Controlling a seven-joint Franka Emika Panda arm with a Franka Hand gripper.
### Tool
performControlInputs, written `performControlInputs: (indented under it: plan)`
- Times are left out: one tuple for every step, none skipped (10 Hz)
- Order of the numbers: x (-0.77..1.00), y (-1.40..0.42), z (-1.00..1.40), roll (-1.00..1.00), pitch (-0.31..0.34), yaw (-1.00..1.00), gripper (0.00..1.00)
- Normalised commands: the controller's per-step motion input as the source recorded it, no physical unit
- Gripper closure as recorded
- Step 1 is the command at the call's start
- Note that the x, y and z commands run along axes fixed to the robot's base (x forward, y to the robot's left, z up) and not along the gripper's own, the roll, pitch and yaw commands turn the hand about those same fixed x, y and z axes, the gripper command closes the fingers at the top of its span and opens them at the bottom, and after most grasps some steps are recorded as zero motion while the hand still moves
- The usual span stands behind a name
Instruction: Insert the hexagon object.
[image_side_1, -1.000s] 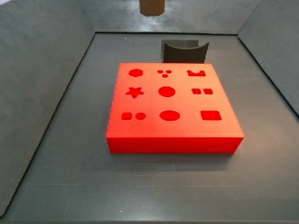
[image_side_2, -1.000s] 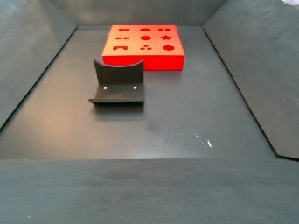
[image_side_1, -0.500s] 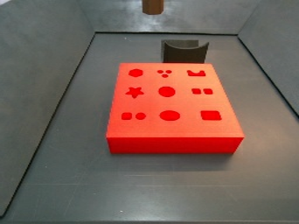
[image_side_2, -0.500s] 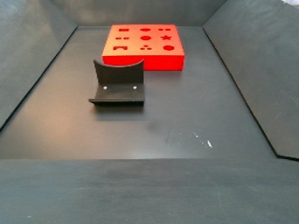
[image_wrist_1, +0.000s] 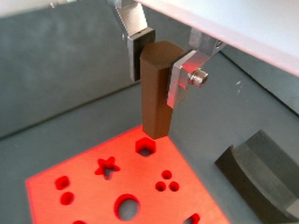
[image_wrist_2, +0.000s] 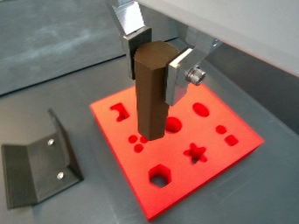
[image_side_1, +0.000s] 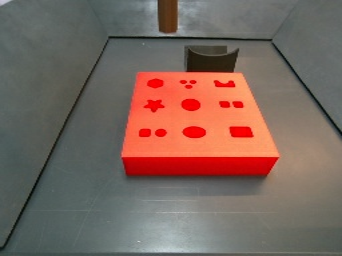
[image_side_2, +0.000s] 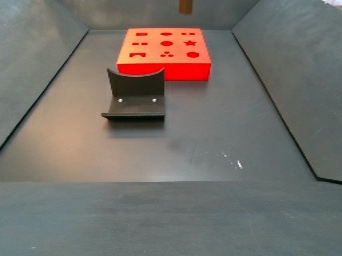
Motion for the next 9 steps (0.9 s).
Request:
performControlInputs:
  plan:
    - [-0.05,0.17,-0.82,-0.11,-0.130,0.17,1.00]
    - [0.00,0.06,-0.85,-0.12,-0.060,0.28,1.00]
    - [0.00,0.00,-0.75,-0.08,-0.039,0.39,1.00]
    - [-0.07,0.00,-0.72,-0.01,-0.001,0.49,1.00]
    - [-0.16,0.00,-0.67,0.00,0.000,0.57,1.00]
    - [-0.20,-0.03,-0.55,0.00,-0.010,0.47,1.00]
    - [-0.26,0.00,-0.42,0.06,-0.023,0.33,1.00]
    - [-0.05,-0.18,-0.15,0.06,0.000,0.00,1.00]
    - [0.00,-0.25,-0.19,0.10,0.000,0.00,1.00]
